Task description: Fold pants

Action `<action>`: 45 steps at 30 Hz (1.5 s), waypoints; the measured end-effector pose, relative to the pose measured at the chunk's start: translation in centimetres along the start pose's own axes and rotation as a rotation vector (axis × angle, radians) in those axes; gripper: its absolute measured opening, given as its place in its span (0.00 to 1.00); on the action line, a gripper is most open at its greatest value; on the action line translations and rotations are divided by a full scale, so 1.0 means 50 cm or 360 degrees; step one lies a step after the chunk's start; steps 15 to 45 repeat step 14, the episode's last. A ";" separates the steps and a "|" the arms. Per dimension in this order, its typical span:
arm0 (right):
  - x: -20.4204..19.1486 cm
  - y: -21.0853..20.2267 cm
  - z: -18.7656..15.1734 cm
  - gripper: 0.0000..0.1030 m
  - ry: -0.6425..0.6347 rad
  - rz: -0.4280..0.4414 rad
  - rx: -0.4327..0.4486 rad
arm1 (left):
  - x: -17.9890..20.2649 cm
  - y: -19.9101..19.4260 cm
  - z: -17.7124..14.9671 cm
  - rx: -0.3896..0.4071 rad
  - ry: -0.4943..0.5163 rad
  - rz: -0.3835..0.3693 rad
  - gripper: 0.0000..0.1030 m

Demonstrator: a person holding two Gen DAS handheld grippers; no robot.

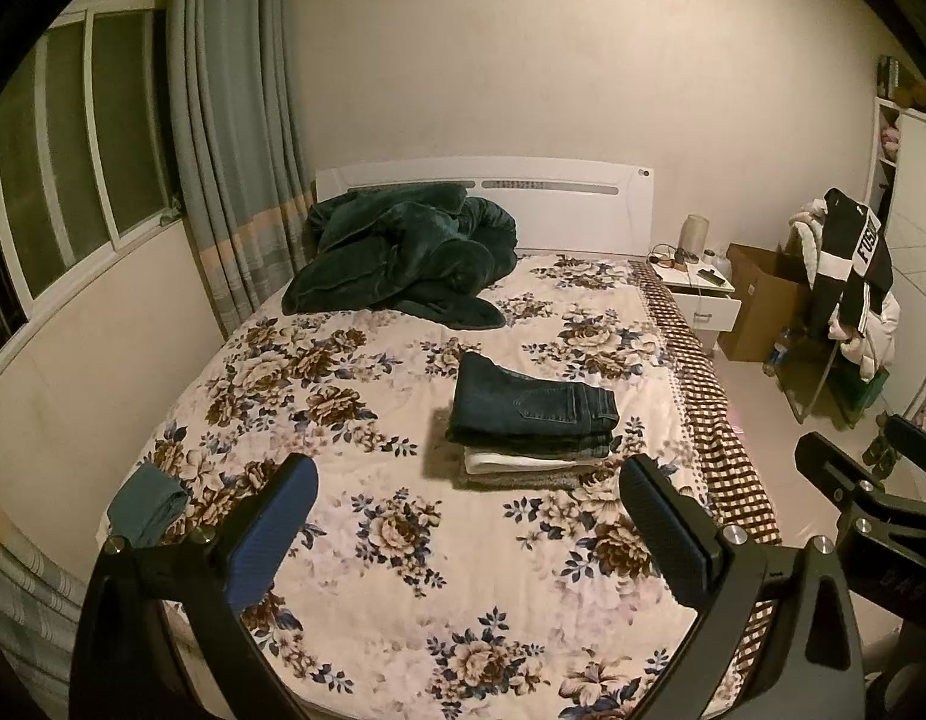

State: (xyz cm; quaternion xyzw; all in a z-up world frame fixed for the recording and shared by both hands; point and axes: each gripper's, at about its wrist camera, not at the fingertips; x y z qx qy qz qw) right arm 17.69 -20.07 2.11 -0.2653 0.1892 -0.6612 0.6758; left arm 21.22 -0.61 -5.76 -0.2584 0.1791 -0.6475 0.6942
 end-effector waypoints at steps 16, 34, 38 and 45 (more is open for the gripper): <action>-0.013 0.000 0.007 1.00 -0.0010 0.0001 0.0008 | 0.004 -0.003 0.011 0.0016 -0.0010 -0.0005 1.00; -0.013 0.000 0.007 1.00 -0.0010 0.0001 0.0008 | 0.004 -0.003 0.011 0.0016 -0.0010 -0.0005 1.00; -0.013 0.000 0.007 1.00 -0.0010 0.0001 0.0008 | 0.004 -0.003 0.011 0.0016 -0.0010 -0.0005 1.00; -0.013 0.000 0.007 1.00 -0.0010 0.0001 0.0008 | 0.004 -0.003 0.011 0.0016 -0.0010 -0.0005 1.00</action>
Point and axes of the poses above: each gripper's, at about its wrist camera, not at the fingertips, and y roughly the way its jaws point, x to its right, z to its top, and after that the axes turned 8 degrees about -y, right-handed
